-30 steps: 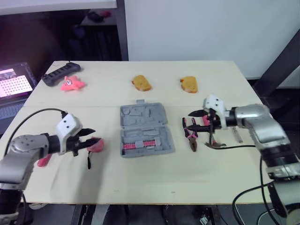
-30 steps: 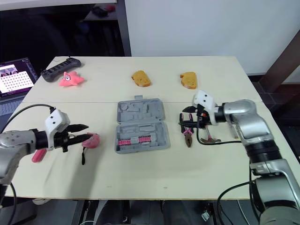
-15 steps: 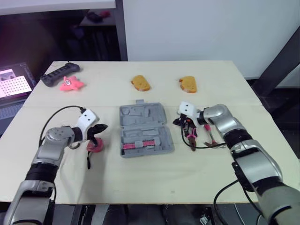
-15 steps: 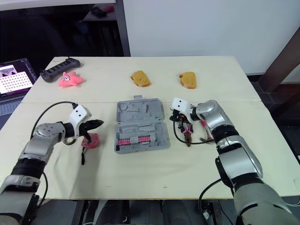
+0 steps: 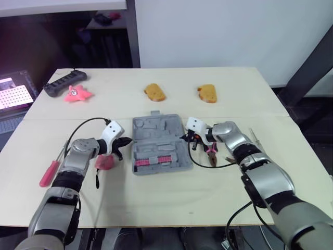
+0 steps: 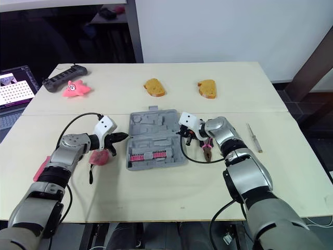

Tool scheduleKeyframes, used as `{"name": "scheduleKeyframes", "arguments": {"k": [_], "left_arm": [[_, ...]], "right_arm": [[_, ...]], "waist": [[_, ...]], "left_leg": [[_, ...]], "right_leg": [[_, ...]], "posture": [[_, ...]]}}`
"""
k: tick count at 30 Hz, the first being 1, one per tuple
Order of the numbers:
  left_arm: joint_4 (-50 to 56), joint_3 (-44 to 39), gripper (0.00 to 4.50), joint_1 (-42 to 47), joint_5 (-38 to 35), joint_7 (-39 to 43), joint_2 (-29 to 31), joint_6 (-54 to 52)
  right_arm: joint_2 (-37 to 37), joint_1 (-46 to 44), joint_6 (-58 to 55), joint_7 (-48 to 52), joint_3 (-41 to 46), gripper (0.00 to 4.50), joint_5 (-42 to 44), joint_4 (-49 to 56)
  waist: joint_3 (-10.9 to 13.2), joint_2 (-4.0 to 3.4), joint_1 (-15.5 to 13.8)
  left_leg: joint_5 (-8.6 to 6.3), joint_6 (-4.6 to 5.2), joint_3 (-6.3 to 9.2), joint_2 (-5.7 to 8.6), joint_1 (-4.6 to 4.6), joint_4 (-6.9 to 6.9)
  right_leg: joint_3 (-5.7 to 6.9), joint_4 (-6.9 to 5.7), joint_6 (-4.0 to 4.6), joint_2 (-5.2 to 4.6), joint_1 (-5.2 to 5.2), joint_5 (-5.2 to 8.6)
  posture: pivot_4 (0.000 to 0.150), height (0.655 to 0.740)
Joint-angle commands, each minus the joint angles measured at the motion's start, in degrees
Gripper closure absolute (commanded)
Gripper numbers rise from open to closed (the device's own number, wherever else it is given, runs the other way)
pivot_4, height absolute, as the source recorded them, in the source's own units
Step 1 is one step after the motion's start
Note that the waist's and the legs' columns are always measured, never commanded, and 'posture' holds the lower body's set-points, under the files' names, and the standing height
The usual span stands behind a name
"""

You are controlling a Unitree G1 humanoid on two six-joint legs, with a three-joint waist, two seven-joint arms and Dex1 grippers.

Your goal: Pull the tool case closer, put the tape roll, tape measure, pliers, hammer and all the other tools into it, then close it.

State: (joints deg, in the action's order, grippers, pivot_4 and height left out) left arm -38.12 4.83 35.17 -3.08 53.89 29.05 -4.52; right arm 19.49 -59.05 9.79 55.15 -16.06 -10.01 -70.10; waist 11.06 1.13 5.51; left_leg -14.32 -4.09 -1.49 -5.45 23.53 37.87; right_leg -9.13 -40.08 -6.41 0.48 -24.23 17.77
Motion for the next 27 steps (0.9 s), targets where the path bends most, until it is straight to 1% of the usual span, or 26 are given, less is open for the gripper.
{"name": "scheduleKeyframes", "arguments": {"k": [1, 5, 10, 18, 23, 27], "left_arm": [[2.3, 1.0, 4.5, 0.6, -1.0, 3.3, -0.9, -0.1], [3.1, 0.9, 4.5, 0.3, -1.5, 5.0, -1.5, -1.5], [3.6, 0.0, 4.5, -0.1, -1.4, 4.2, -2.2, -2.8], [6.9, -0.1, 4.5, -3.2, -0.7, 4.7, -0.4, -4.2], [12.0, -0.2, 4.5, -6.6, -1.7, 5.3, 0.6, -6.3], [18.5, 0.2, 4.5, -10.8, -3.2, 6.4, 1.2, -9.3]], "right_arm": [[-1.2, -1.7, 1.6, 0.7, 1.8, 4.44, 0.7, 0.9], [-1.6, -1.2, 1.8, 2.8, 1.9, 4.44, 0.5, 1.7], [-1.7, -0.6, 1.3, 4.8, 2.5, 4.44, 0.9, 2.7], [-1.8, 2.2, -1.6, 9.2, 2.9, 4.44, 1.6, 7.3], [-1.4, 6.3, -5.1, 10.9, 3.1, 4.44, 2.2, 13.6], [-0.4, 10.8, -9.4, 12.3, 2.9, 4.44, 3.2, 21.8]], "waist": [[0.0, 0.0, 0.2], [0.0, -0.01, 0.3], [0.0, -0.01, 0.4], [0.0, -0.02, 0.8], [0.0, -0.03, 1.0], [0.0, -0.03, 1.3]], "left_leg": [[0.0, 0.0, 0.01, 0.0, 0.0, 0.0], [0.0, 0.0, 0.06, 0.0, 0.0, 0.0], [0.0, 0.0, 0.08, 0.0, 0.0, 0.0], [0.0, 0.0, 0.11, 0.0, -0.01, -0.01], [0.0, 0.0, 0.13, 0.0, -0.01, -0.01], [0.0, 0.01, 0.16, 0.0, -0.01, -0.02]], "right_leg": [[0.0, 0.0, 0.0, 0.0, 0.0, 0.0], [0.04, -0.01, 0.0, 0.01, 0.01, 0.0], [0.04, -0.01, 0.0, 0.01, 0.02, 0.0], [0.05, -0.01, 0.0, 0.02, 0.02, 0.0], [0.05, -0.02, 0.0, 0.03, 0.03, 0.0], [0.07, -0.02, 0.0, 0.03, 0.07, 0.01]], "posture": [[0.15, 0.7129], [0.15, 0.7129], [0.15, 0.7129], [0.15, 0.7129], [0.15, 0.7129], [0.15, 0.7129]]}}
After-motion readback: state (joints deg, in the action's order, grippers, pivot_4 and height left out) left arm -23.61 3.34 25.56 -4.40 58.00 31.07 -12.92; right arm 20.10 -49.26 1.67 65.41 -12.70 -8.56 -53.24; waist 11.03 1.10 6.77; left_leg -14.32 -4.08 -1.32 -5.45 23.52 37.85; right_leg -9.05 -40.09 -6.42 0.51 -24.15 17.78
